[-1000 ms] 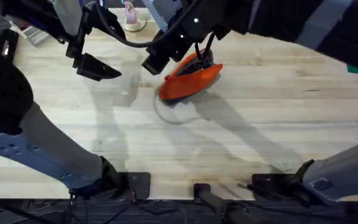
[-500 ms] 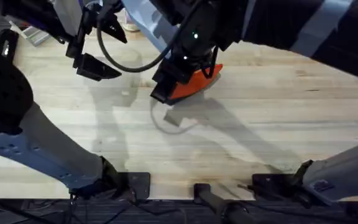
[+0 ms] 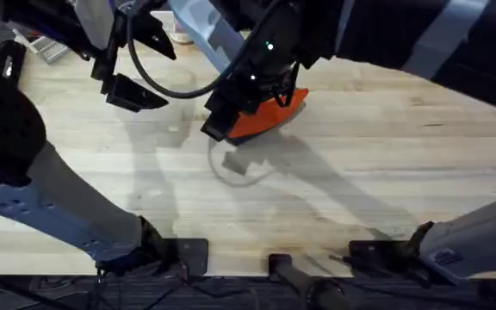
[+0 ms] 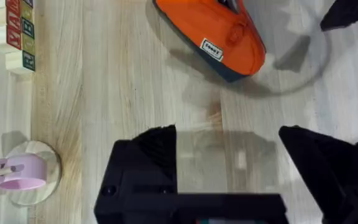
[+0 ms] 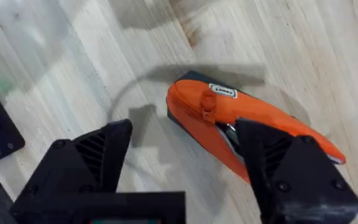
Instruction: Unzip the bag, pick up the pens from the table one at a time and place them inside, then zip the bag closed.
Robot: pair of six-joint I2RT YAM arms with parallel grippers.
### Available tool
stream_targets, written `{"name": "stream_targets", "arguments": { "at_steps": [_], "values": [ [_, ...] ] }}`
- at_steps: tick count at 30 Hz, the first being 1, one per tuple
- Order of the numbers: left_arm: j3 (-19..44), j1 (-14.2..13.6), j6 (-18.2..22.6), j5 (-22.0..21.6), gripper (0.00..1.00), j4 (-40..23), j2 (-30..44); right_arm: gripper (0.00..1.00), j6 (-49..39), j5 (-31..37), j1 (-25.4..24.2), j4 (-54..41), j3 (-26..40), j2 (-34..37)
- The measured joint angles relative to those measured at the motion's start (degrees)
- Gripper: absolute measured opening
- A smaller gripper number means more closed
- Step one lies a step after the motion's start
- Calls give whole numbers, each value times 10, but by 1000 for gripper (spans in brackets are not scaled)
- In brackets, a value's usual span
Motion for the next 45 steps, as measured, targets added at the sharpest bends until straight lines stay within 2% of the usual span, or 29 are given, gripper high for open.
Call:
{"name": "stream_targets", "arguments": {
  "at_steps": [17,21,30,36,45],
  "values": [
    [0,0,0,0,995,0,0,997,79,7,0,8,10,35],
    [0,0,0,0,995,0,0,997,93,9,0,-29,56,51],
    [0,0,0,0,995,0,0,996,106,11,0,-139,220,151],
    [0,0,0,0,995,0,0,995,106,11,0,-151,232,177],
    [0,0,0,0,994,0,0,996,103,13,-2,-151,234,177]
  ]
}}
